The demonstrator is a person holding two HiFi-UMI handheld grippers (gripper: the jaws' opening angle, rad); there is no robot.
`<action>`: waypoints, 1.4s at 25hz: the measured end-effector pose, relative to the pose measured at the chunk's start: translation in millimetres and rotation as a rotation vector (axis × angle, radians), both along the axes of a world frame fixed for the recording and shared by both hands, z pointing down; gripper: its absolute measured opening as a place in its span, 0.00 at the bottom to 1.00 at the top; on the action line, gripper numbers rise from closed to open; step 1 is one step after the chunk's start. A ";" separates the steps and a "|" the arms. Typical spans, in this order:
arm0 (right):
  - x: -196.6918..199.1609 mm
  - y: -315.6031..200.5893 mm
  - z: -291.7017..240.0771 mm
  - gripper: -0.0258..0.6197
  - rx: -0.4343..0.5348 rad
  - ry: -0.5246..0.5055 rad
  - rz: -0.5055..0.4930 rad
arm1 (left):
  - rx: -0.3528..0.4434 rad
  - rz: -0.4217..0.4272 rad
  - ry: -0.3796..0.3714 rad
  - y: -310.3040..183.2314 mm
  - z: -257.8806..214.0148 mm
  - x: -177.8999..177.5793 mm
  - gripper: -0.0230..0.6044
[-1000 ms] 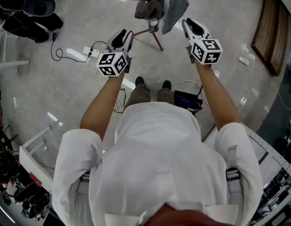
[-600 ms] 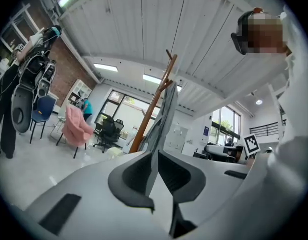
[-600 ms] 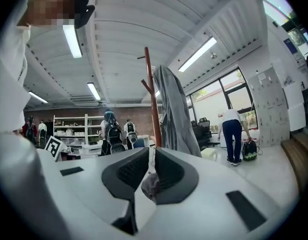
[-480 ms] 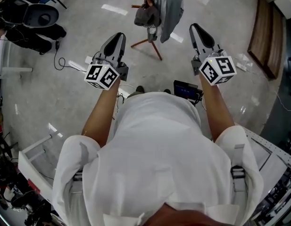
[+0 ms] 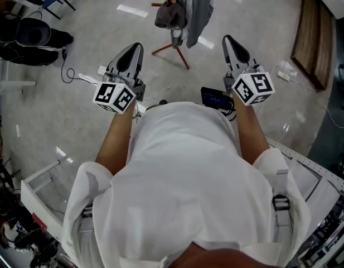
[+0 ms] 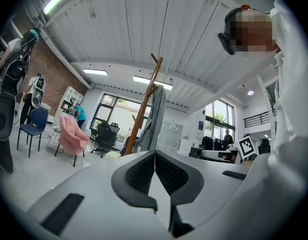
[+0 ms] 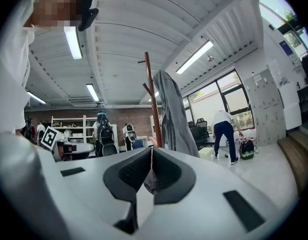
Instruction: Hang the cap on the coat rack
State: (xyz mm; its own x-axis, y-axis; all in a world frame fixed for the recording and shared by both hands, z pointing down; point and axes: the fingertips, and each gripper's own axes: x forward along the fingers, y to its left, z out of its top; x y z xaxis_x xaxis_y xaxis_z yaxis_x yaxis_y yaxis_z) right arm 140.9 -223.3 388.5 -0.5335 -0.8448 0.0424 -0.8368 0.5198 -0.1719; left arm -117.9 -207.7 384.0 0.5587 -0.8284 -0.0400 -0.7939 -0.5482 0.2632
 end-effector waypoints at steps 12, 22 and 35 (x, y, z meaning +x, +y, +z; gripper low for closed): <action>-9.9 3.6 0.9 0.08 0.006 -0.029 -0.068 | -0.024 0.018 -0.047 5.8 9.7 14.9 0.06; -4.5 14.9 16.7 0.08 -0.041 -0.057 -0.069 | -0.076 0.044 -0.020 17.9 25.3 23.5 0.06; 3.5 21.7 27.7 0.08 -0.059 -0.069 -0.081 | -0.076 0.060 -0.012 19.5 28.3 41.6 0.06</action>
